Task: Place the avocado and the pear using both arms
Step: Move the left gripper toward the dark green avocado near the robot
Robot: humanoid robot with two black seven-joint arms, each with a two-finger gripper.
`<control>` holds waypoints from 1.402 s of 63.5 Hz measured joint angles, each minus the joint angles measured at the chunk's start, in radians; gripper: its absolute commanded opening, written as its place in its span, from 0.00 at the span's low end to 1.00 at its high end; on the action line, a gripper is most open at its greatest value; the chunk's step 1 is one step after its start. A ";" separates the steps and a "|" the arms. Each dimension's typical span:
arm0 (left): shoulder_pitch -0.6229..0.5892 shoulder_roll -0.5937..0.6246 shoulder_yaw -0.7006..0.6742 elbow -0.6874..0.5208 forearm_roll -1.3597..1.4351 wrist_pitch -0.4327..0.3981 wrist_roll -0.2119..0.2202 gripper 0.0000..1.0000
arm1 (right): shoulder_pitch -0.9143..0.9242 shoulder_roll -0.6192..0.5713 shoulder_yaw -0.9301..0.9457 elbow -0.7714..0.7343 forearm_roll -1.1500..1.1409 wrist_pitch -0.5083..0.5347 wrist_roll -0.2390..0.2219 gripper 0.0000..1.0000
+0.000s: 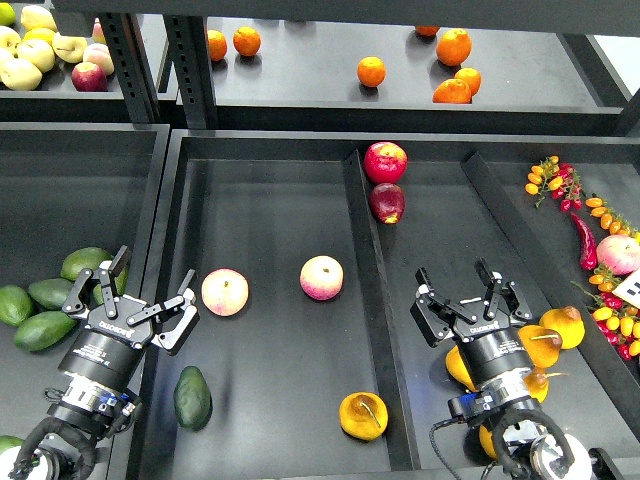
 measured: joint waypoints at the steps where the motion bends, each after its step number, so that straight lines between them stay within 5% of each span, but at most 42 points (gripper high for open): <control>1: 0.000 0.000 0.000 0.000 0.000 0.000 0.000 1.00 | 0.000 0.000 0.000 0.000 0.000 0.000 0.000 1.00; 52: 0.009 0.000 0.004 0.010 -0.026 -0.001 0.011 1.00 | 0.000 0.000 0.000 0.000 -0.004 0.001 0.003 1.00; 60: -0.018 0.000 0.007 0.031 -0.054 0.001 0.065 1.00 | 0.001 0.000 -0.001 0.000 -0.004 0.001 0.003 1.00; 72: -0.140 0.076 0.031 0.056 -0.049 0.011 0.227 1.00 | 0.004 0.000 -0.001 0.000 -0.004 0.000 0.002 1.00; 89: -0.392 0.389 0.300 0.077 -0.044 0.013 0.267 1.00 | 0.015 0.000 -0.001 0.000 -0.007 -0.009 0.000 1.00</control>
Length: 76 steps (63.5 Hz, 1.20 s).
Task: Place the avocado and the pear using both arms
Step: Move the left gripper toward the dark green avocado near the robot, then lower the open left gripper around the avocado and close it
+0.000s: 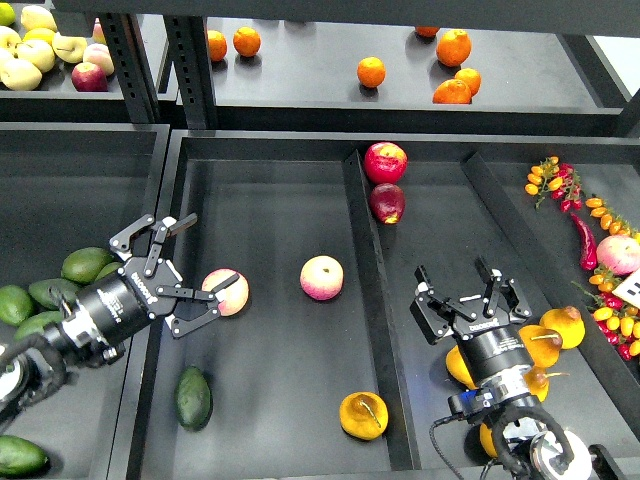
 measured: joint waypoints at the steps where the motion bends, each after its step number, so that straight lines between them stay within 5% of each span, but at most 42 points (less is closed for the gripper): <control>1: -0.015 0.015 0.021 0.001 0.002 0.000 0.004 1.00 | 0.002 0.000 0.000 0.000 0.000 -0.002 0.000 1.00; 19: -0.280 0.123 0.333 0.032 0.135 0.015 0.048 1.00 | 0.072 0.000 -0.001 -0.001 -0.003 -0.032 -0.002 1.00; 37: -0.466 0.126 0.541 0.037 0.259 0.124 0.048 1.00 | 0.104 0.000 0.027 -0.001 -0.001 -0.036 -0.001 1.00; 76: -0.925 0.046 1.243 0.102 0.304 0.188 0.048 1.00 | 0.195 0.000 0.059 -0.004 0.002 -0.102 -0.001 1.00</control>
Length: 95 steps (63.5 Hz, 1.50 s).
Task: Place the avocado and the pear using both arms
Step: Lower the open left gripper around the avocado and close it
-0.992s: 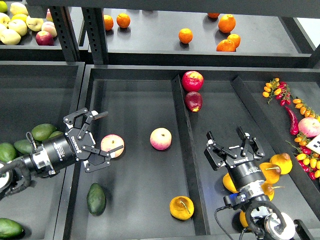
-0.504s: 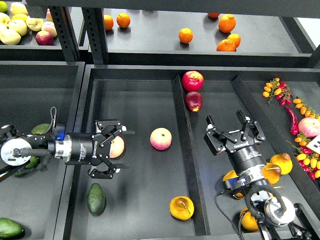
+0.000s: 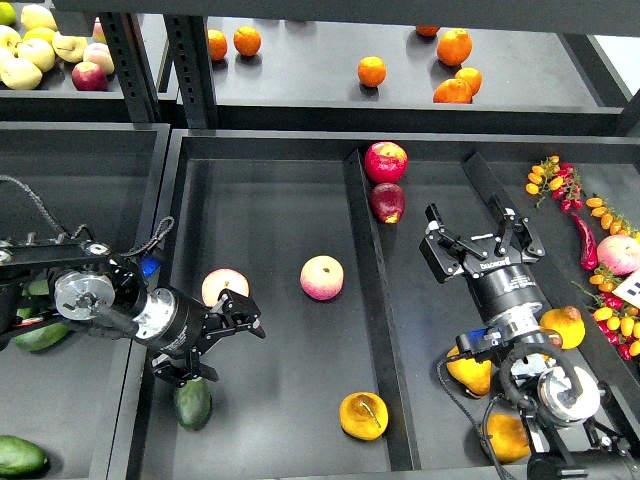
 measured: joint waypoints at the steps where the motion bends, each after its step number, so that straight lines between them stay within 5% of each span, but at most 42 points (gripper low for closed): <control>1: -0.011 -0.005 0.015 0.001 -0.001 0.000 0.000 1.00 | 0.003 0.000 0.000 0.000 0.000 -0.002 0.000 1.00; 29: -0.287 -0.228 0.384 0.028 -0.074 -0.005 0.000 1.00 | 0.027 0.000 -0.001 0.000 0.000 -0.009 0.001 1.00; 95: -0.282 -0.435 0.653 0.147 -0.089 -0.014 0.000 1.00 | 0.119 0.000 -0.001 0.002 -0.001 -0.008 0.008 1.00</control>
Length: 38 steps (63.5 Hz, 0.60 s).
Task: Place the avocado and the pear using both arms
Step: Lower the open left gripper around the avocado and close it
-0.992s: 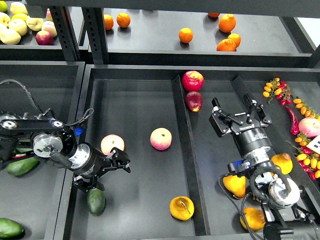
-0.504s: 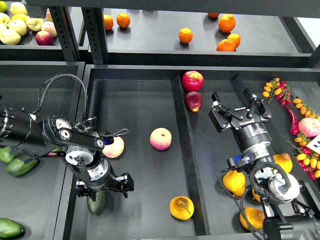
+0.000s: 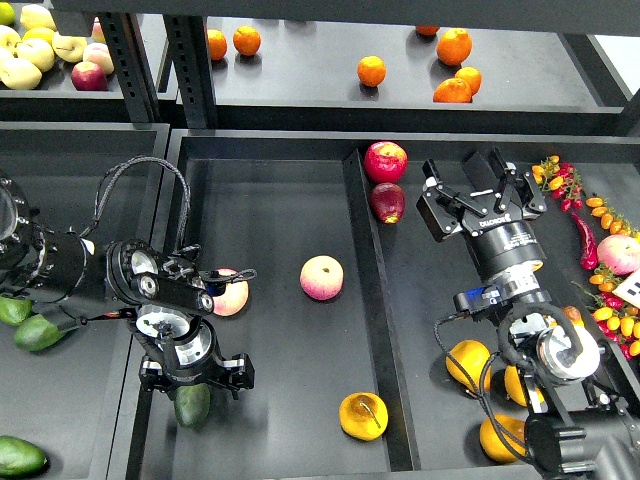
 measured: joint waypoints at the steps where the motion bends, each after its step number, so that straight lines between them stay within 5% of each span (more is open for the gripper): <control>1: 0.000 0.000 0.001 0.001 0.000 0.000 0.000 1.00 | 0.001 0.000 0.000 0.000 0.000 0.000 0.000 1.00; 38: 0.057 -0.001 0.060 0.091 0.015 0.001 0.000 0.99 | 0.006 0.000 0.002 0.000 0.001 0.009 0.000 1.00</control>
